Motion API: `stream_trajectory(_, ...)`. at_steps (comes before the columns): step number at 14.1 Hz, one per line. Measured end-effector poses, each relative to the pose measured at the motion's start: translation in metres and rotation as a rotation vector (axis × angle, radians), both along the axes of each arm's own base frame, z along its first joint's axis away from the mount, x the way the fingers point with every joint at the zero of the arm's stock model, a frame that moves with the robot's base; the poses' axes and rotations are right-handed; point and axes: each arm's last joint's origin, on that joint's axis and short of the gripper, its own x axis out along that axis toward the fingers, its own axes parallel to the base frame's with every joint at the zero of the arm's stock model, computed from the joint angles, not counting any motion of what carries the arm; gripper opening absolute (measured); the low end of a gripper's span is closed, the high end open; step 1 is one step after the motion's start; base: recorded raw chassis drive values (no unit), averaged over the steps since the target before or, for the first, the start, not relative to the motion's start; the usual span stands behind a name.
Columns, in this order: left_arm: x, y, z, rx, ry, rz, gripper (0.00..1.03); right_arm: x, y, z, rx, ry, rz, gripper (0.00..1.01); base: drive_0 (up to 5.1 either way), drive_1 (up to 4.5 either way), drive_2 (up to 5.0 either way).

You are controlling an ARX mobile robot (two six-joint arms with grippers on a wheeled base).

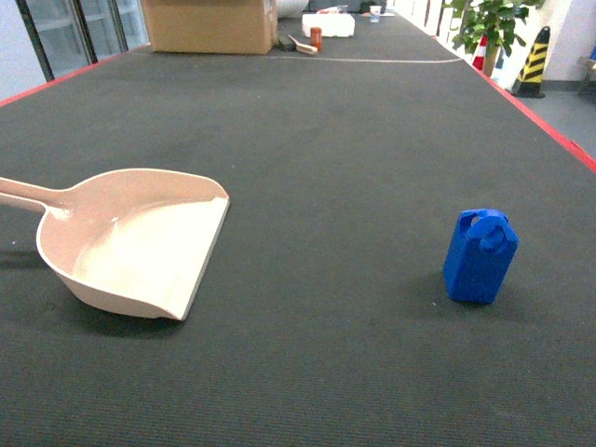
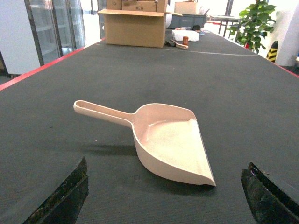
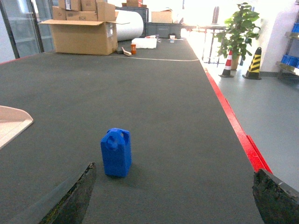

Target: Place part in tray to right shelf

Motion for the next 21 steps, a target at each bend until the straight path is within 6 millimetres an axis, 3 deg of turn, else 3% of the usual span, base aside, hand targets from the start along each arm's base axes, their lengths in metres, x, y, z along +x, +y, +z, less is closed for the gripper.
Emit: stream_trajectory(21, 0.0000, 0.0000, 0.0000, 0.000, 0.000, 0.000, 0.98, 0.0000, 0.0000, 0.0000, 0.000, 0.000, 0.000, 0.98, 0.0, 0.00, 0.0)
